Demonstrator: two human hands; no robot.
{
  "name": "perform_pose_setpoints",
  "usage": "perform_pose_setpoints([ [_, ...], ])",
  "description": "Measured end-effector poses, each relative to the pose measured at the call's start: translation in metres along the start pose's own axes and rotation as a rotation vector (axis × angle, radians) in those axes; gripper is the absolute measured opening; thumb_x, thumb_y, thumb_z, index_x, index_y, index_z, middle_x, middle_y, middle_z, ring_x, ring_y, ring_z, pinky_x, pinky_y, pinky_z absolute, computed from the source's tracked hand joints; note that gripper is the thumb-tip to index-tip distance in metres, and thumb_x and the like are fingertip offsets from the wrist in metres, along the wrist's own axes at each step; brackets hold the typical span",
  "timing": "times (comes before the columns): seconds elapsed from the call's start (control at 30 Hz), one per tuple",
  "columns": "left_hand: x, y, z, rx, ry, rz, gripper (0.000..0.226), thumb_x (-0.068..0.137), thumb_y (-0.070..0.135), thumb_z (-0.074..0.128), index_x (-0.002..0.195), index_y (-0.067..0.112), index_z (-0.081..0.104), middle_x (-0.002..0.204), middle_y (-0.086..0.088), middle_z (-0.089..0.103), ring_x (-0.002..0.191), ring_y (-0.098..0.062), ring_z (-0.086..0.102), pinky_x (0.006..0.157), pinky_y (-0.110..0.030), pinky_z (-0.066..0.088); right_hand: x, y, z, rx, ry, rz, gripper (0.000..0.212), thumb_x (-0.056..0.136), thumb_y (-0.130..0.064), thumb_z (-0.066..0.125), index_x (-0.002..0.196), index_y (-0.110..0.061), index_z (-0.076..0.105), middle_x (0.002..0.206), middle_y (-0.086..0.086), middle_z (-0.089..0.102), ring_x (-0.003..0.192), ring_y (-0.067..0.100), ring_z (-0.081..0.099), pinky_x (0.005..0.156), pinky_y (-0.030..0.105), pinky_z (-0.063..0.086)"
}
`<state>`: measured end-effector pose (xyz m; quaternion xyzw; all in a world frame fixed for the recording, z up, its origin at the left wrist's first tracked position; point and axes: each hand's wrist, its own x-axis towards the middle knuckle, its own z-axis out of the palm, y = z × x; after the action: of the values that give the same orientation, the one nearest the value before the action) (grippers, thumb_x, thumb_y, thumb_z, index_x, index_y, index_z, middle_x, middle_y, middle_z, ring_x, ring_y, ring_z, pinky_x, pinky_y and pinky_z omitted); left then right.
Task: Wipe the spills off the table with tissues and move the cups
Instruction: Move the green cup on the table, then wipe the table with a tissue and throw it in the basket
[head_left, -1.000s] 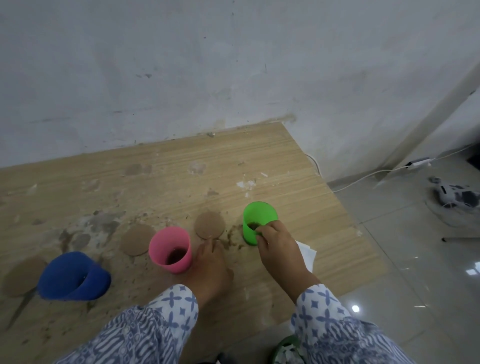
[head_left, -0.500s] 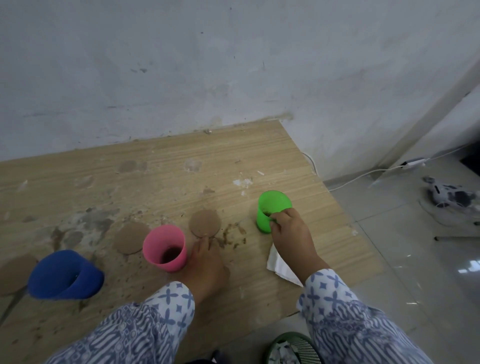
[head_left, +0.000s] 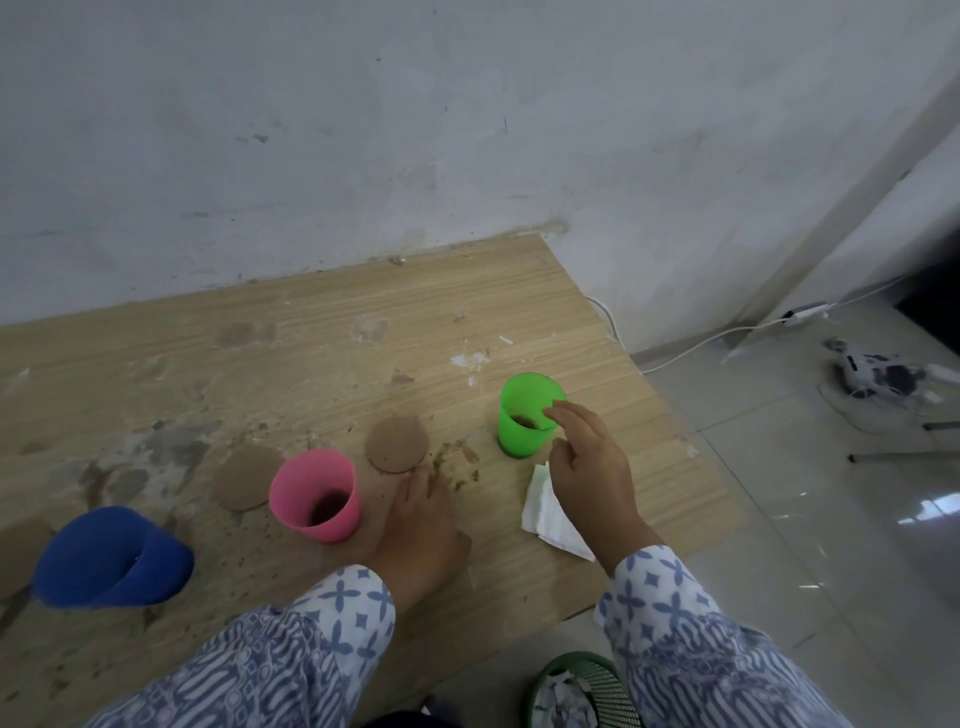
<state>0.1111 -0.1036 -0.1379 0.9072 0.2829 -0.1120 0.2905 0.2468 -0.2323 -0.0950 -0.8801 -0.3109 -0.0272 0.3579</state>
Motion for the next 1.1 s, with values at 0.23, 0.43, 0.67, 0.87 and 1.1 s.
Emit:
perform_pose_setpoints([
  [0.23,0.006,0.028,0.013,-0.090,-0.107,0.237,0.041,0.092,0.018,0.049,0.132,0.009,0.046,0.136,-0.007,0.042,0.124,-0.021,0.039,0.100,-0.024,0.029,-0.041,0.033,0.002,-0.005,-0.070,0.262,0.026,0.084,0.000,0.052,0.106,-0.009,0.064,0.106,0.006,0.061,0.093,0.019,0.058,0.075,0.017,0.035],
  [0.43,0.019,0.048,0.028,-0.164,-0.183,0.204,0.046,0.094,0.022,0.048,0.139,0.015,0.043,0.135,-0.007,0.045,0.122,-0.020,0.045,0.103,-0.030,0.037,-0.065,0.047,0.022,-0.147,-0.233,0.301,0.020,0.077,-0.002,0.063,0.097,0.001,0.067,0.101,0.016,0.062,0.091,0.030,0.059,0.074,0.021,0.037],
  [0.67,0.042,0.074,0.033,-0.215,-0.165,0.103,0.011,0.089,0.018,0.050,0.098,0.023,0.046,0.109,-0.009,0.058,0.102,-0.022,0.053,0.090,-0.032,0.042,-0.075,0.055,0.038,-0.203,-0.232,0.182,0.016,0.061,-0.002,0.074,0.075,-0.009,0.070,0.081,0.010,0.064,0.071,0.026,0.059,0.064,0.026,0.042],
  [0.87,0.054,0.089,0.038,-0.313,-0.181,0.014,0.055,0.091,0.020,0.049,0.144,0.018,0.035,0.133,-0.010,0.052,0.119,-0.025,0.051,0.098,-0.033,0.040,-0.079,0.054,0.037,-0.221,-0.215,0.172,0.015,0.076,-0.006,0.063,0.089,-0.009,0.069,0.092,0.007,0.062,0.082,0.023,0.053,0.070,0.023,0.036],
  [1.1,0.058,0.089,0.042,-0.270,-0.067,0.018,0.013,0.094,0.022,0.045,0.104,0.020,0.054,0.102,-0.007,0.064,0.093,-0.027,0.058,0.076,-0.033,0.043,-0.079,0.055,0.036,-0.264,-0.255,0.159,0.017,0.079,-0.009,0.057,0.092,-0.011,0.068,0.098,0.006,0.061,0.087,0.024,0.051,0.071,0.025,0.034],
])
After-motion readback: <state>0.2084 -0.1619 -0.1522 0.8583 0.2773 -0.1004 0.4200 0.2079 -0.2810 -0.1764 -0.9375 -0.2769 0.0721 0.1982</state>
